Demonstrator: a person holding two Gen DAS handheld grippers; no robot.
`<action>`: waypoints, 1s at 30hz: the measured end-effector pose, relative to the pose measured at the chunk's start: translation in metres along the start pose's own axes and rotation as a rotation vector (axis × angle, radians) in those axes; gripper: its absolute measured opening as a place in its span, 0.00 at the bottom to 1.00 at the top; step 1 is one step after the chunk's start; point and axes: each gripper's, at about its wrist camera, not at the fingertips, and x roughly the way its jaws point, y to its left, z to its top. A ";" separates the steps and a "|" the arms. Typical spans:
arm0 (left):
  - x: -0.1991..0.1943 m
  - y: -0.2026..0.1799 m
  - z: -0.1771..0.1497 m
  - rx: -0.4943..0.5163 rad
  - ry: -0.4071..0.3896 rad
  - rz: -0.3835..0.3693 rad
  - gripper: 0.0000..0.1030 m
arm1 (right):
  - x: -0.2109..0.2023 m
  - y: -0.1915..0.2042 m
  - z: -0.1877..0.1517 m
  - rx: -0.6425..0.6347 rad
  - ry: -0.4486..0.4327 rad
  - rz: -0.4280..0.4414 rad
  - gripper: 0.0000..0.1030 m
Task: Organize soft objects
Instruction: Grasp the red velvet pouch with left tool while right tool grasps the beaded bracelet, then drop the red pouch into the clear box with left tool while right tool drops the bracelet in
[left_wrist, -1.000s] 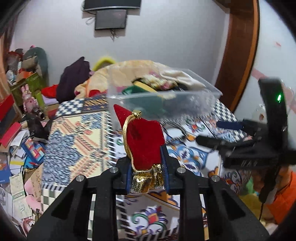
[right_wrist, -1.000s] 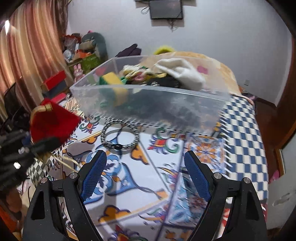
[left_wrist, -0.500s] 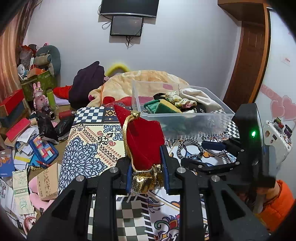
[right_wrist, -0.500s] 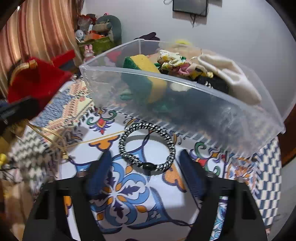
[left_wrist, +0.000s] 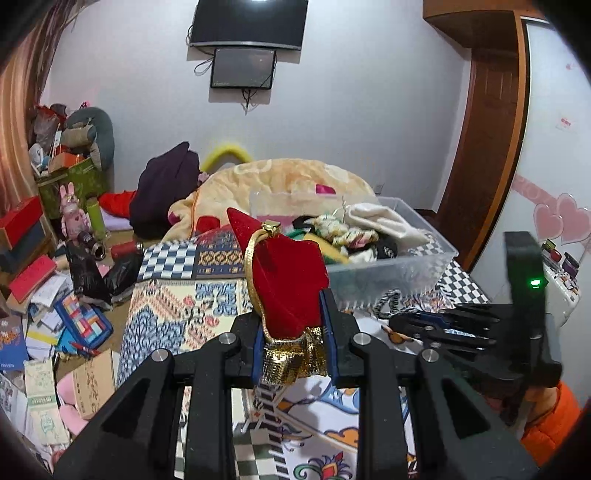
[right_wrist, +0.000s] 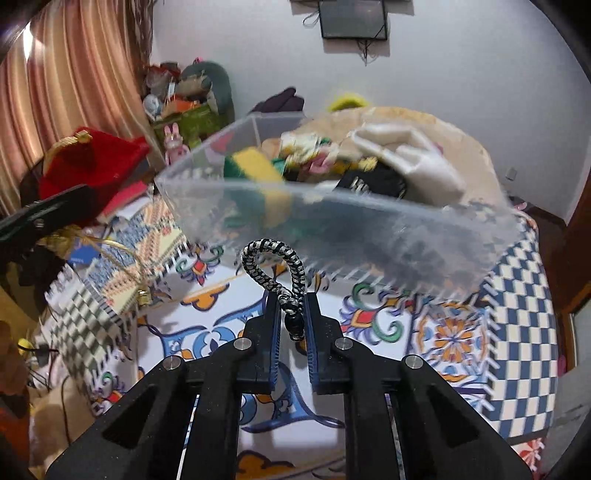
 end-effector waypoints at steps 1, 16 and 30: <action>-0.001 0.000 0.003 0.005 -0.009 0.003 0.25 | -0.007 -0.001 0.002 0.004 -0.018 0.001 0.11; 0.010 -0.005 0.062 0.058 -0.126 0.041 0.25 | -0.057 -0.021 0.051 0.039 -0.234 -0.059 0.11; 0.082 0.006 0.057 0.122 0.008 0.145 0.25 | -0.011 -0.030 0.078 0.056 -0.178 -0.071 0.11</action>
